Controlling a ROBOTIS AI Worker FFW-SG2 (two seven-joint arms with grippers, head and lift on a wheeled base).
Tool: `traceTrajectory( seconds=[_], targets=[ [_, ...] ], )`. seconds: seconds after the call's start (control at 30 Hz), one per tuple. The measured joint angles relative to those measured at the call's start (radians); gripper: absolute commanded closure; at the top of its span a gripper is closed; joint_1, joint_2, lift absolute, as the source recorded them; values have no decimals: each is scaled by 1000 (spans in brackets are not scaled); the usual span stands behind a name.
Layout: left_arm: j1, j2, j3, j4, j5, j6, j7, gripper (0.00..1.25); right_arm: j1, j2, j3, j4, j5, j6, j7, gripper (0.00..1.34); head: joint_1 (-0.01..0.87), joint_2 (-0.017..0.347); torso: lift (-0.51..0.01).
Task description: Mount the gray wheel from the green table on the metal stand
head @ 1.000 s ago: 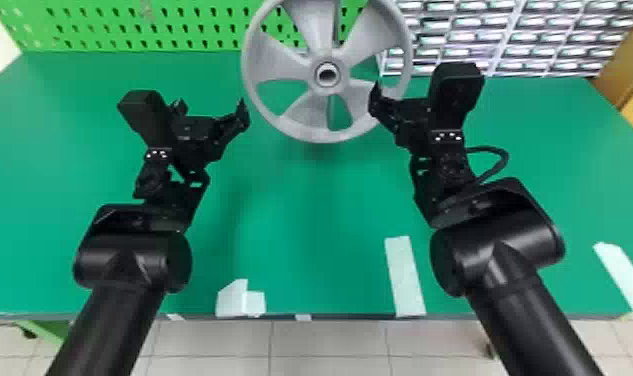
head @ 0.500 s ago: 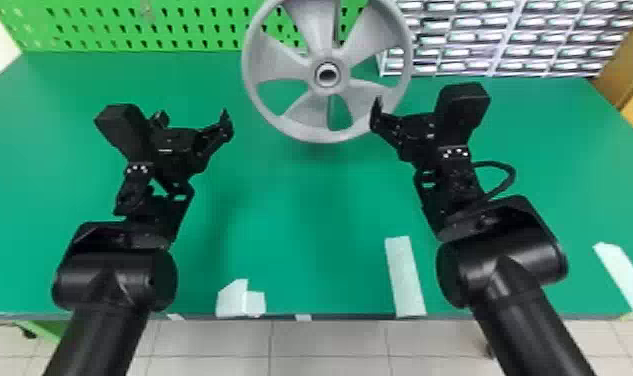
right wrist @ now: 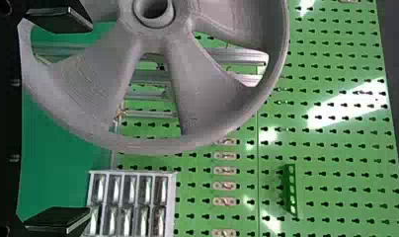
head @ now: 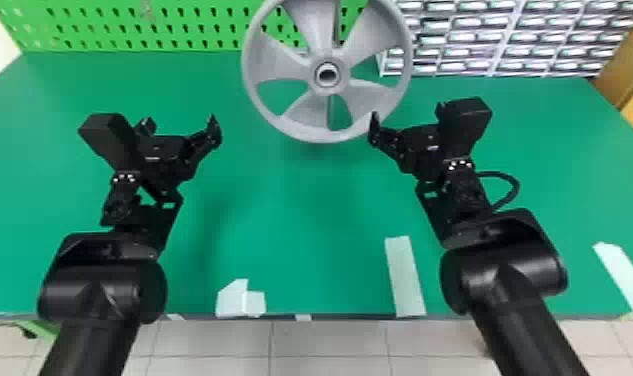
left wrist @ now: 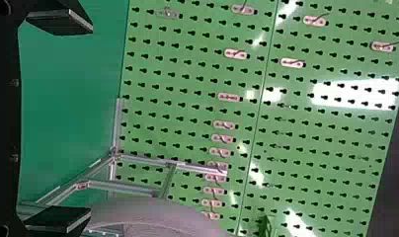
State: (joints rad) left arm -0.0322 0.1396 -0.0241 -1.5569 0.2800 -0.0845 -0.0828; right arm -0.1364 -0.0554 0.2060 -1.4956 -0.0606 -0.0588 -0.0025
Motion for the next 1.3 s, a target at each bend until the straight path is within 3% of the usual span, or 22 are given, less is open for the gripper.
traceTrajectory(
  seconds=[0.37,1.3],
  targets=[
    [21,-1,14,-5,-32,-20,0,-2,10,2,-8,48,-7,-55,56,-2,867,52,-100],
    [74,-2,29,-3,-43,-45,-5,-2,51,-4,-20,70,-41,-79,72,-2,867,52,-100]
  ],
)
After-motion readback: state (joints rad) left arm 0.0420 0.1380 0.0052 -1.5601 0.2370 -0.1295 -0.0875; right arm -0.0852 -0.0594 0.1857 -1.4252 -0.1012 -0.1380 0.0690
